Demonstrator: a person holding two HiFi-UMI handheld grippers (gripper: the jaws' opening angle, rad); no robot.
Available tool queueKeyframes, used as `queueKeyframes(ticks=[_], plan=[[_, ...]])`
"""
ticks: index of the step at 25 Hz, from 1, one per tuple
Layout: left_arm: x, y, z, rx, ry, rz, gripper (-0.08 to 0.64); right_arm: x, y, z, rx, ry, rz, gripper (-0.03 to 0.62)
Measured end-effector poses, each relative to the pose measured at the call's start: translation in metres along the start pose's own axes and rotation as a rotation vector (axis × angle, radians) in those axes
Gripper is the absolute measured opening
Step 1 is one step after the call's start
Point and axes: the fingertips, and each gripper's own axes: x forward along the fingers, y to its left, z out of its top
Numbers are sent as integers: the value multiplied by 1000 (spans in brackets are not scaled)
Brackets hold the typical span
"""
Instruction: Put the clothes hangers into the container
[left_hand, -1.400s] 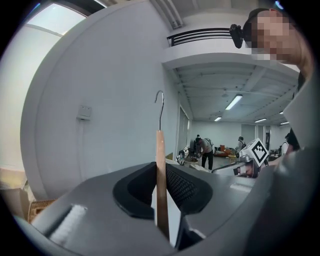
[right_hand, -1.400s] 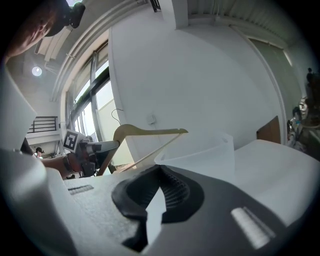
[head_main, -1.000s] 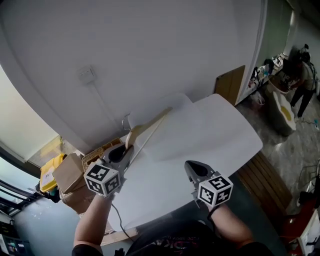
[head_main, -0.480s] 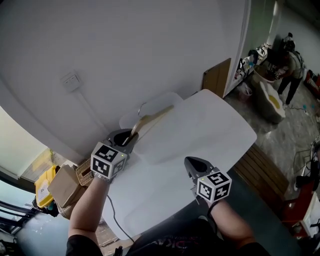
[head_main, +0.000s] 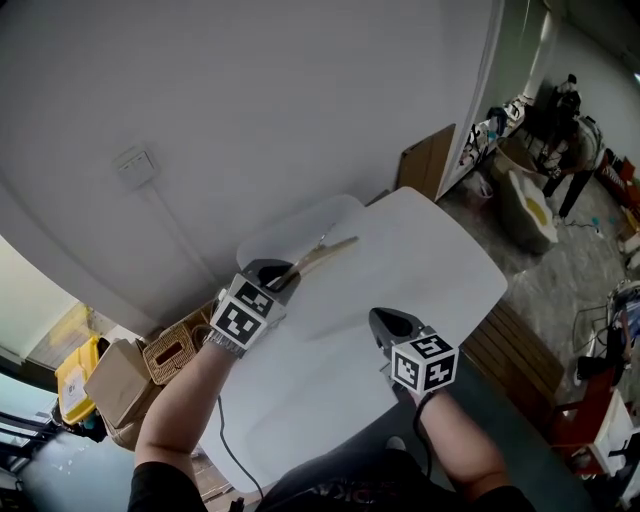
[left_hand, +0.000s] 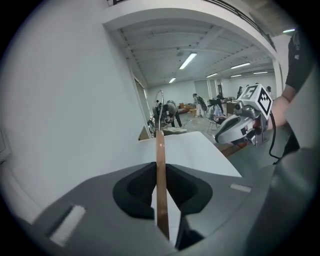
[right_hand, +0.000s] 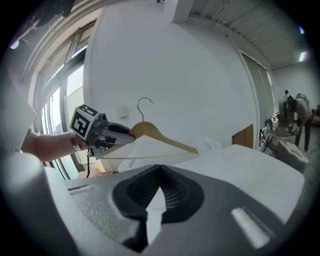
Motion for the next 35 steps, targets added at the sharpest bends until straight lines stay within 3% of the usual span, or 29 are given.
queueKeyframes(ticks=[15,35], plan=[[68,-14,-17,181,177,-124,58,18,-9,0,4,33,-51,2],[130,-42,-32,356,264,-161,58,-1,-47,-17,54,45,-128,2]])
